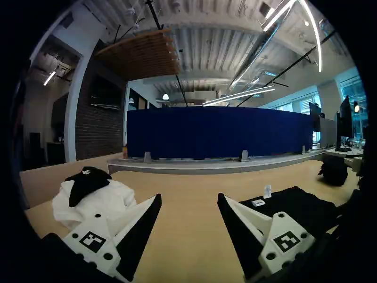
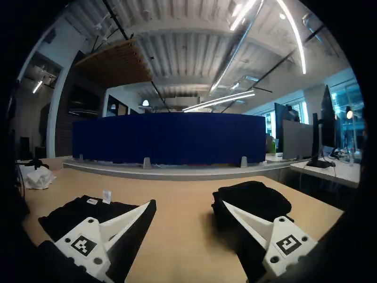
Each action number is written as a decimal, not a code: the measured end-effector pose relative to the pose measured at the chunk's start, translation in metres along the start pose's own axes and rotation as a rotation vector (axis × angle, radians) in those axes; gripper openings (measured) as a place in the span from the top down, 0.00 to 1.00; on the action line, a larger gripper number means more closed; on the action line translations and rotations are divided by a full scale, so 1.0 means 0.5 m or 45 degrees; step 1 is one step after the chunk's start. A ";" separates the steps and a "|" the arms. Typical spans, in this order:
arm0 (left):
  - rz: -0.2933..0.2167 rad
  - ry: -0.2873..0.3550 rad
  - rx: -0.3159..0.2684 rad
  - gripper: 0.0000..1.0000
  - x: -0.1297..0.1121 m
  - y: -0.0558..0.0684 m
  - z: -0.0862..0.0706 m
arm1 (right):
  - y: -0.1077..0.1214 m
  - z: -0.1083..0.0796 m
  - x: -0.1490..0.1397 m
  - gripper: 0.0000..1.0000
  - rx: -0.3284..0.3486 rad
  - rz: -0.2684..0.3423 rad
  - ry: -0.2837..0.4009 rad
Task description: Fold towel
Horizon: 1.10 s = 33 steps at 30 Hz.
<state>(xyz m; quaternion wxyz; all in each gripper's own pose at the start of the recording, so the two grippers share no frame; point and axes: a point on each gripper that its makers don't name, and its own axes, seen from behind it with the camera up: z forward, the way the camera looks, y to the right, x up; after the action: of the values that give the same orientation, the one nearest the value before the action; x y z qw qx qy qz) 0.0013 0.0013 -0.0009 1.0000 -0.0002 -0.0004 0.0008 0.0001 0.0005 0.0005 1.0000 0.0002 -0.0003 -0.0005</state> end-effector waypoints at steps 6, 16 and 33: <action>0.000 -0.002 0.001 0.13 0.000 0.000 0.001 | -0.003 0.000 0.002 0.00 0.007 -0.001 0.000; 0.022 -0.007 -0.024 0.12 0.073 0.004 0.000 | -0.010 -0.018 0.129 0.00 0.006 -0.007 0.040; -0.013 -0.021 -0.072 0.12 0.378 -0.001 -0.011 | -0.015 -0.043 0.413 0.00 -0.034 -0.067 0.009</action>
<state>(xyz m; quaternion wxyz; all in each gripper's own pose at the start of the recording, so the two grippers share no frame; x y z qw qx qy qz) 0.1906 0.0009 -0.0063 0.9995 -0.0285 -0.0086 -0.0043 0.2068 -0.0071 -0.0210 0.9996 -0.0133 0.0034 -0.0266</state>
